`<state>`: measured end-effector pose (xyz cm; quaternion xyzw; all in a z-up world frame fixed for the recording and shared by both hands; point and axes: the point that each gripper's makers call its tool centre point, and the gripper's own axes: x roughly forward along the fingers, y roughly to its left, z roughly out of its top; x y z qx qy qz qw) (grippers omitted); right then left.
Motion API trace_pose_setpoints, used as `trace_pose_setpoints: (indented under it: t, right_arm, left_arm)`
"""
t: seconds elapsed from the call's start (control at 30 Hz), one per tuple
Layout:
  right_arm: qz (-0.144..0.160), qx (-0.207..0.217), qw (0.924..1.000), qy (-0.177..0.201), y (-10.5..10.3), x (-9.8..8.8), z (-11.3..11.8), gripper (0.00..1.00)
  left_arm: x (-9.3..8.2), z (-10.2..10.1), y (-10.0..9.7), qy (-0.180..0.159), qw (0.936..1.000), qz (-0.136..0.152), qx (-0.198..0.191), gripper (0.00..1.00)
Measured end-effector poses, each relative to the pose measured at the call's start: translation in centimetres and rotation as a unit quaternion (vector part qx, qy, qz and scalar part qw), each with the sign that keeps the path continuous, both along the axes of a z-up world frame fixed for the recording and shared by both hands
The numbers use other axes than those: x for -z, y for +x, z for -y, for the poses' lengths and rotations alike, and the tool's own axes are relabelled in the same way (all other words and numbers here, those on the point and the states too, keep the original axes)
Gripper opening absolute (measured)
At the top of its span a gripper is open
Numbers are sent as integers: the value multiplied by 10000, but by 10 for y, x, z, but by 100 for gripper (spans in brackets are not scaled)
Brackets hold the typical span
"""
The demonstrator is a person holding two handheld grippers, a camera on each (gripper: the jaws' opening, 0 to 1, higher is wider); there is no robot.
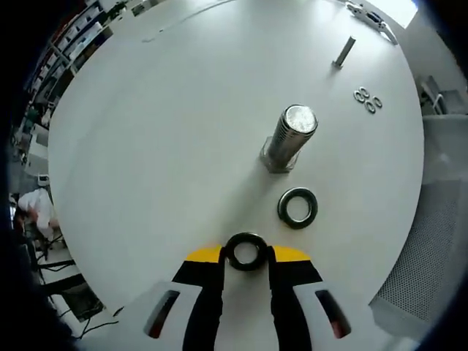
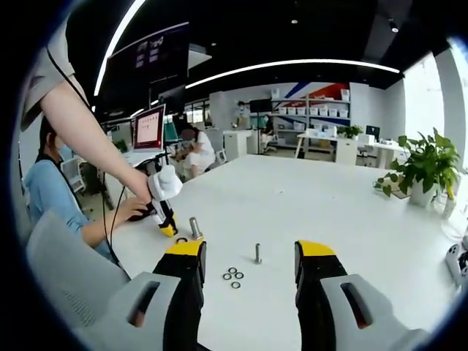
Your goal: Place the washer onto the threaded stud by aligning its center hole with the stud, sliding it down to the base, and recovering from edge contact or off-axis alignment until the washer reaches the visible bottom stop.
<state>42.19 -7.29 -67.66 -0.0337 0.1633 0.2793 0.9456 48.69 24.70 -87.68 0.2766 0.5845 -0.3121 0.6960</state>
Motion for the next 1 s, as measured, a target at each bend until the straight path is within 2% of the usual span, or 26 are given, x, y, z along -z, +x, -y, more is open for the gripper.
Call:
trace_pose_setpoints:
  t: [0.2, 0.43, 0.47, 0.5, 0.63, 0.77, 0.87, 1.0]
  right_arm:
    - [9, -29, 10000, 18, -1, -1, -2, 51]
    - [-2, -32, 10000, 14, 0, 0, -2, 51]
    - [-1, -31, 10000, 10, 0, 0, -2, 51]
    - [7, -33, 10000, 1, 0, -1, -2, 51]
    - [3, -24, 10000, 11, 0, -1, -1, 51]
    - [4, -17, 10000, 30, 0, -1, -1, 51]
    - [3, -29, 10000, 36, 0, -1, -1, 51]
    - [-10, -47, 10000, 41, 0, -1, -2, 51]
  left_arm:
    - [0, -2, 1, -133, 9998, 102, -136, 21]
    - [-2, -2, 1, -193, 9994, 261, -99, 20]
    - [-2, 1, 0, -318, 9988, 246, -285, 20]
    - [-3, 0, 0, -315, 9988, 245, -285, 20]
    - [-4, 3, -4, -189, 9994, 290, 27, 20]
    - [-7, 3, -2, -224, 9992, 325, -52, 20]
    - [-11, 5, 0, -194, 9991, 380, 72, 20]
    - [-15, 7, 5, -241, 9988, 426, 53, 20]
